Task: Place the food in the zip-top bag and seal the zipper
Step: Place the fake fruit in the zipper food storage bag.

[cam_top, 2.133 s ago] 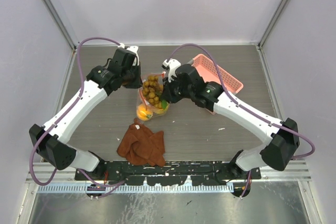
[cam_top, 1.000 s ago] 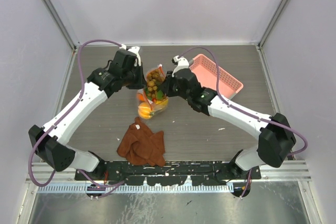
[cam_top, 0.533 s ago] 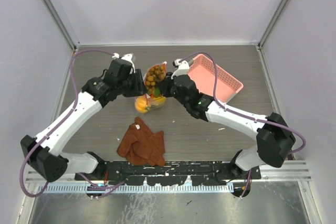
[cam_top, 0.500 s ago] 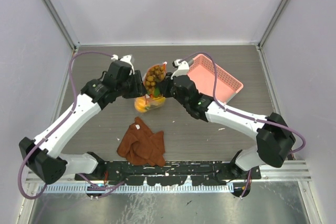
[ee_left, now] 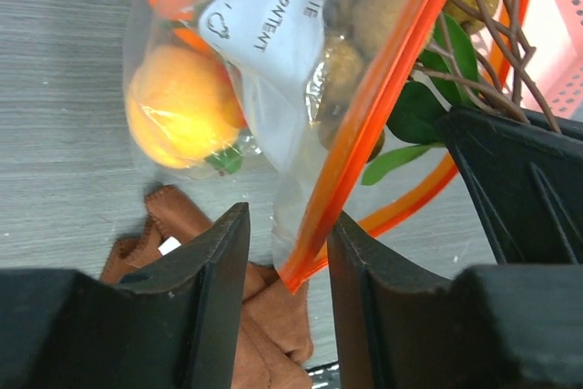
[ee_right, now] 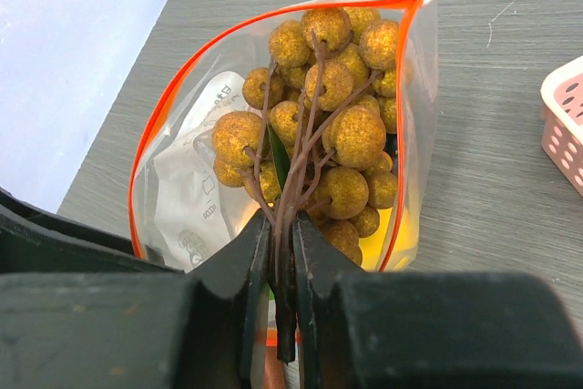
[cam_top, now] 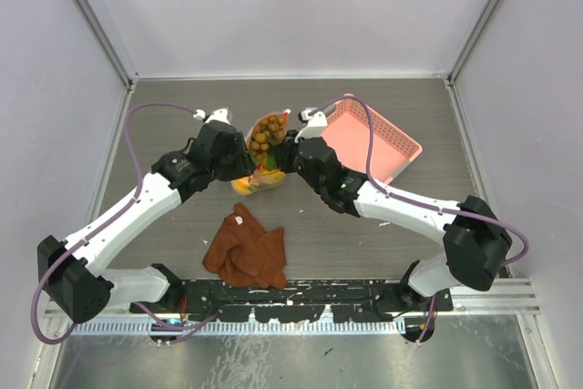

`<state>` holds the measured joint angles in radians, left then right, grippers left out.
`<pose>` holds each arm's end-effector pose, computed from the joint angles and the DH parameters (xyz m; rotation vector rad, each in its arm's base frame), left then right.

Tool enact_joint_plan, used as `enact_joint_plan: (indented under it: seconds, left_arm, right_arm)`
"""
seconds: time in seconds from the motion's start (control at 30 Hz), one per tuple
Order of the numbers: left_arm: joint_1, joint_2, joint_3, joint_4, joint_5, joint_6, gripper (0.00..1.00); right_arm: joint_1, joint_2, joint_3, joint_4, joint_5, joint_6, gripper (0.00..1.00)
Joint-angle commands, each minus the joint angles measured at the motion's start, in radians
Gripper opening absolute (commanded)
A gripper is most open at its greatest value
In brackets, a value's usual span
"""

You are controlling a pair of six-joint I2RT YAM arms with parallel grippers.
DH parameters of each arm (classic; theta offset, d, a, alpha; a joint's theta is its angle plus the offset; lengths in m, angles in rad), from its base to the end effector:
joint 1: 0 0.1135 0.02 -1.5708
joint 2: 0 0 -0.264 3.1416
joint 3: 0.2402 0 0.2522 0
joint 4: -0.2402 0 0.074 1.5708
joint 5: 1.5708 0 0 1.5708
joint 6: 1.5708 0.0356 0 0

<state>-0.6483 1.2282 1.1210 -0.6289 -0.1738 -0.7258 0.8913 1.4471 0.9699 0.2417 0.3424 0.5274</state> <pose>0.2126 -0.1534 0.3224 -0.1813 2.3397 -0.5015 0.2212 0.2547 0.2912 -0.0859 1.8465 0.7003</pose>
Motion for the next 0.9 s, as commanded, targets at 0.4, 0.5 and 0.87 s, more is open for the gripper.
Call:
enact_joint_plan:
  seconds: [0.4, 0.5, 0.87]
  left_arm:
    - [-0.082, 0.086, 0.04, 0.036, -0.172, 0.011, 0.03]
    - [-0.113, 0.114, 0.08, 0.003, -0.167, 0.007, 0.0]
    - [-0.254, 0.168, 0.289, -0.127, -0.107, -0.009, 0.0]
  right_arm:
    - [0.018, -0.035, -0.066, 0.186, 0.124, -0.018, 0.01]
    - [0.018, -0.042, -0.073, 0.188, 0.17, -0.038, 0.01]
    - [0.026, -0.152, -0.082, 0.062, 0.343, -0.107, 0.01]
